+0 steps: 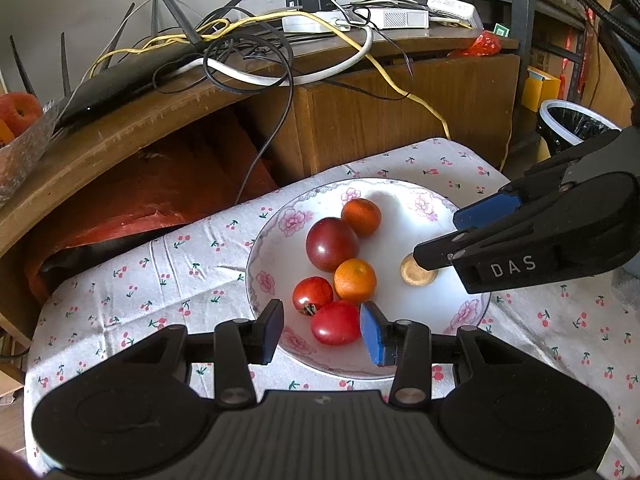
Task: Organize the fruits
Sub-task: 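Withdraw both open grippers from the bowl toward the remaining fruit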
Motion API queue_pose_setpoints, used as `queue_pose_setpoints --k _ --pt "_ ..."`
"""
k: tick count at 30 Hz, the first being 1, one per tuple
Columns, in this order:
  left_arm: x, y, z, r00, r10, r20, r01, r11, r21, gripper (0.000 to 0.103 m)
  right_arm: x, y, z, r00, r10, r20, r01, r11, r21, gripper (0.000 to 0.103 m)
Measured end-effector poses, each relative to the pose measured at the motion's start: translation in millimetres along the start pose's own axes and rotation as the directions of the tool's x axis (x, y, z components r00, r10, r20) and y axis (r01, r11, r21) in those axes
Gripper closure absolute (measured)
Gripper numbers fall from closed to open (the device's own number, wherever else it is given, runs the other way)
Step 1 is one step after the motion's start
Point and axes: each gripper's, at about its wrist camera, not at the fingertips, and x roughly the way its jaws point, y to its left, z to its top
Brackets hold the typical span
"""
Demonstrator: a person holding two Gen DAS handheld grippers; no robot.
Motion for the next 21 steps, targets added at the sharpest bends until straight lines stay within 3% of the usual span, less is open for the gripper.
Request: queue_pose_setpoints --k 11,21 --pt "-32.9 19.4 -16.8 1.000 -0.001 0.005 0.001 1.000 -0.006 0.053 -21.3 27.6 -10.2 0.997 0.083 -0.001 -0.083 0.993 -0.083 0.063" --pt "-48.6 42.3 -64.0 0.997 0.039 -0.074 -0.038 0.999 0.015 0.053 -18.9 78.7 -30.7 0.979 0.184 -0.085 -0.198 0.957 -0.212 0.063"
